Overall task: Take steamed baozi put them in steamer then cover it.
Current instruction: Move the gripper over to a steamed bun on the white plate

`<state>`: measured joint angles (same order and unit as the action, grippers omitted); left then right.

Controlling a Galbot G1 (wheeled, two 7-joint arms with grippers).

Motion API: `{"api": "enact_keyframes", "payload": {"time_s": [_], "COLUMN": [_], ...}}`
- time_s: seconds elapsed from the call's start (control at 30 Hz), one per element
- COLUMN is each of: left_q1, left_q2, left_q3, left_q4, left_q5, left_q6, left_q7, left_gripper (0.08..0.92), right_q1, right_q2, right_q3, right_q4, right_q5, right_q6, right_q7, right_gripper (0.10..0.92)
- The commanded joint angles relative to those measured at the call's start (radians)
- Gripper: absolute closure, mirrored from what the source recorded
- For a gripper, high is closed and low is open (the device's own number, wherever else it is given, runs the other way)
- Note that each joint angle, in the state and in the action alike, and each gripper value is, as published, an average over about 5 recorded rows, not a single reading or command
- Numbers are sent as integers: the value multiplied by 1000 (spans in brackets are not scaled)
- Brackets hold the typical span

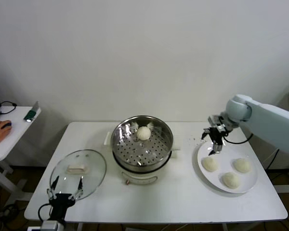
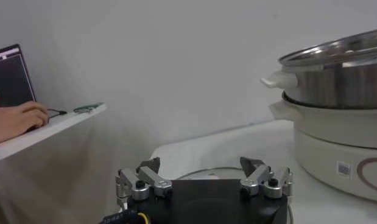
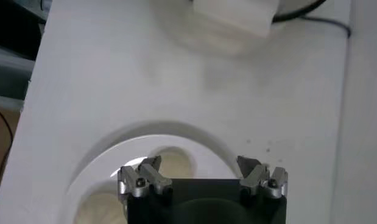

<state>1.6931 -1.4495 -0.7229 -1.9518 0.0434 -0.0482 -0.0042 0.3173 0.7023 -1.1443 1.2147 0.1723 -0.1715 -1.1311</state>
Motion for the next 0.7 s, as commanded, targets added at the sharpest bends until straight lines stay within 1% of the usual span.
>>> {"api": "enact_keyframes", "payload": {"time_s": [0.03, 0.4, 0.7], "left_q1": [15, 26, 26], "left_q2": [-5, -8, -15], "left_q3": [-1, -5, 0], "left_q4": [-6, -7, -6], "left_q5": [5, 10, 24], "left_q6": [1, 2, 0], "left_q7": [-1, -4, -4], "left_gripper": [177, 177, 177], "right_q1": [-250, -305, -284], "right_q2": [-57, 12, 67], "right_q3": [149, 210, 236], "right_q4": [-47, -146, -208], "right_q5": [-73, -102, -106], "right_q6": [-70, -52, -41], "right_q7": [10, 28, 30], "right_gripper": [203, 203, 203]}}
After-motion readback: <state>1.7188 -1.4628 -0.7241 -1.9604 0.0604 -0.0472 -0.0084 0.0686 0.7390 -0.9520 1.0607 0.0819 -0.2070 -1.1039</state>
